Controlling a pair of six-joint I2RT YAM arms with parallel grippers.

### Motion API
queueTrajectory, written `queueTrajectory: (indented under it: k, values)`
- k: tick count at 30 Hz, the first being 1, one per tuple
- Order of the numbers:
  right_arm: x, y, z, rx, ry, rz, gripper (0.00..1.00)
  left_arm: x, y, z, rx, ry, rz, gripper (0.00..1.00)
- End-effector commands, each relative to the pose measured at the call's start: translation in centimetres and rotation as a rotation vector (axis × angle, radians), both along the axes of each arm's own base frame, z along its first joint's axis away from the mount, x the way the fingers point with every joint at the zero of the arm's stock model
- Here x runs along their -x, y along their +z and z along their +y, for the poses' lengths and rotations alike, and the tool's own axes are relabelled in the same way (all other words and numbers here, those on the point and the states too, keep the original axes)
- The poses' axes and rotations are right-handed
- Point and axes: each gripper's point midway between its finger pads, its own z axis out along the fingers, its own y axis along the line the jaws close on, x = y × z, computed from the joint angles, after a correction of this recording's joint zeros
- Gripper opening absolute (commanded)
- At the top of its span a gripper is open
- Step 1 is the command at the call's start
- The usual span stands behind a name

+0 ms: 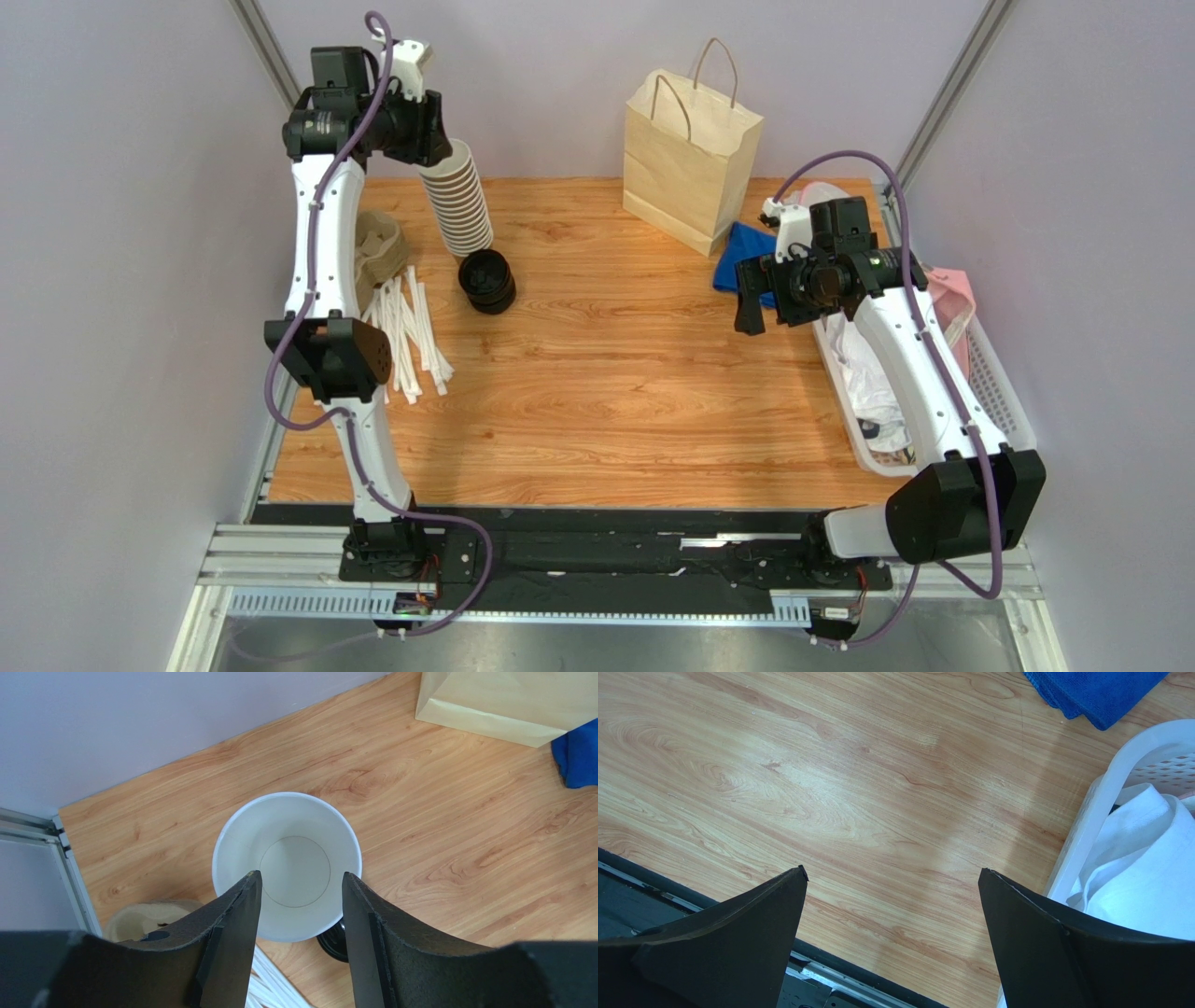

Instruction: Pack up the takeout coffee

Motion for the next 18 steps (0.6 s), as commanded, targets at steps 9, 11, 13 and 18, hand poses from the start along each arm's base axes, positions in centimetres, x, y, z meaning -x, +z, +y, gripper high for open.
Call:
queueTrajectory:
  k: [9,11,13,18]
  values:
    - [-0.6,0.9,-0.4,0.020,0.002,-0.035,1.00,-0.7,-0.9,-1.8,0.041,-0.066,0.003,0.53]
    - [-0.7,1.0,-0.4,0.022,0.000,-0.038,1.00,-0.6,-1.2,-2.1,0.041,-0.077,0.013,0.52]
    - [-0.6,1.0,-0.5,0.023,0.000,-0.039,1.00,-0.6,-1.5,-2.3,0.034,-0.082,0.018,0.52]
    - [-0.6,1.0,-0.5,0.027,-0.002,-0.043,1.00,-1.0,-2.0,-2.4,0.029,-0.073,0.025,0.50]
